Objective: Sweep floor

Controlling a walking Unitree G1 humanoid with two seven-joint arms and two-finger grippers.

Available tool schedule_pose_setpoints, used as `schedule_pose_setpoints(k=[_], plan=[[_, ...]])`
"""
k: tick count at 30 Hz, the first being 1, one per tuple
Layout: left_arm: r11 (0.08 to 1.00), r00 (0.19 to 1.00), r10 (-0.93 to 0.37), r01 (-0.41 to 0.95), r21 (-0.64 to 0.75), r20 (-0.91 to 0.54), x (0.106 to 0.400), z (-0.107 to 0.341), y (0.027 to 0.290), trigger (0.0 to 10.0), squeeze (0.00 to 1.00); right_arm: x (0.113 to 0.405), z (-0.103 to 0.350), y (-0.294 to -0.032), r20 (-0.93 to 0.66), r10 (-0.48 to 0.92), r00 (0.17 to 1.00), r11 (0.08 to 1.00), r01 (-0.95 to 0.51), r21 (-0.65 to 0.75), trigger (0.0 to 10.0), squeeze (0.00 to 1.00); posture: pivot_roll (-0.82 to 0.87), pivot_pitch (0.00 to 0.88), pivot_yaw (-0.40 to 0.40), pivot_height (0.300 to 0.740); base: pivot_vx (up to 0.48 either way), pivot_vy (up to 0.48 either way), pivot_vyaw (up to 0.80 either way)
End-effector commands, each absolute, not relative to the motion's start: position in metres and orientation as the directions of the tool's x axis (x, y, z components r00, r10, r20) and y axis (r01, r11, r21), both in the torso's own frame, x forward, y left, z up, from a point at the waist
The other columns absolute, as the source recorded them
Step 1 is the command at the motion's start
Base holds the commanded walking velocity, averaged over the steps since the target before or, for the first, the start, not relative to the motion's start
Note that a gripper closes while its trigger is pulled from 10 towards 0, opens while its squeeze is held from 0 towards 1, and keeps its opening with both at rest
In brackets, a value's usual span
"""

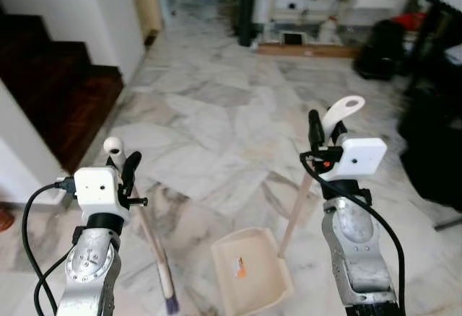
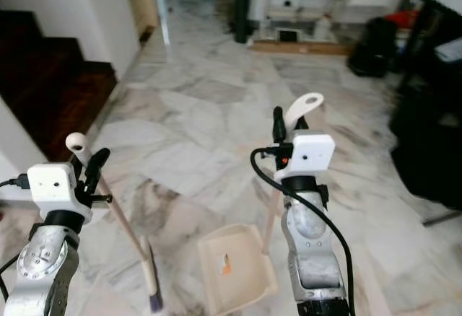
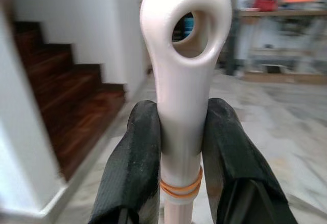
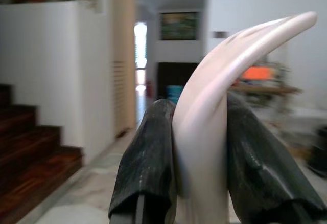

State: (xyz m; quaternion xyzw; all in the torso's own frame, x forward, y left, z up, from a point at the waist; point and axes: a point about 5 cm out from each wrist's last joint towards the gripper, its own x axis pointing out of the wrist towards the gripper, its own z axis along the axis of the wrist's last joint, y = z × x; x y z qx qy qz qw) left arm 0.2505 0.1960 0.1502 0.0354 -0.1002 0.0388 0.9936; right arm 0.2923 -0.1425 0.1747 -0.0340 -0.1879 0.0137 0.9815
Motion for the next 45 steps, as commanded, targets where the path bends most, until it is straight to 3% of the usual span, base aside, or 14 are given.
schedule_pose_setpoints(k=[1,24,25,26,27,40,41,45], plan=[[0.990,0.968,0.087,-0.109,0.084,0.235,0.2492,0.1568,0.2012,10.0,0.00,0.2914,0.1880,-0.1344,0.427,0.063,0.902,0.998,-0.045,-0.053,10.0,0.00,0.01,0.000,0.011,0.740,0.352,0.000,0.00],[0.990,0.967,0.098,-0.118,0.073,0.237,0.2505,0.1568,0.1993,10.0,0.00,0.2935,0.1875,-0.1311,0.410,0.079,0.909,0.997,-0.068,-0.043,10.0,0.00,0.01,0.035,0.002,0.740,0.349,0.000,0.00],[0.990,0.966,0.100,-0.120,0.071,0.239,0.2507,0.1569,0.1991,5.7,0.00,0.2932,0.1877,-0.1312,0.413,0.075,0.907,0.997,-0.063,-0.042,4.9,0.00,0.01,0.035,0.002,0.740,0.341,0.000,0.00],[0.990,0.966,0.100,-0.120,0.071,0.239,0.2507,0.1569,0.1991,5.7,0.00,0.2932,0.1877,-0.1312,0.413,0.075,0.907,0.997,-0.063,-0.042,4.9,0.00,0.01,0.035,0.002,0.740,0.341,0.000,0.00],[0.991,0.966,0.099,-0.119,0.067,0.240,0.2508,0.1571,0.1989,0.0,0.00,0.2925,0.1876,-0.1314,0.417,0.068,0.906,0.998,-0.062,-0.026,0.0,0.00,0.01,0.042,0.001,0.740,0.345,0.000,0.00],[0.990,0.964,0.106,-0.126,0.070,0.245,0.2518,0.1584,0.2000,0.0,0.00,0.2944,0.1853,-0.1319,0.394,0.078,0.916,0.997,-0.066,-0.044,0.0,0.00,0.01,0.047,-0.001,0.740,0.345,0.000,0.00],[0.989,0.964,0.109,-0.129,0.070,0.245,0.2519,0.1586,0.2004,10.0,0.00,0.2946,0.1853,-0.1312,0.392,0.083,0.916,0.996,-0.069,-0.049,10.0,0.00,0.01,0.047,-0.001,0.740,0.300,0.000,0.00],[0.988,0.963,0.114,-0.135,0.071,0.243,0.2519,0.1585,0.2006,10.0,0.00,0.2952,0.1852,-0.1299,0.389,0.092,0.917,0.995,-0.074,-0.061,10.0,0.00,0.01,0.049,-0.003,0.740,0.275,0.000,0.00]])
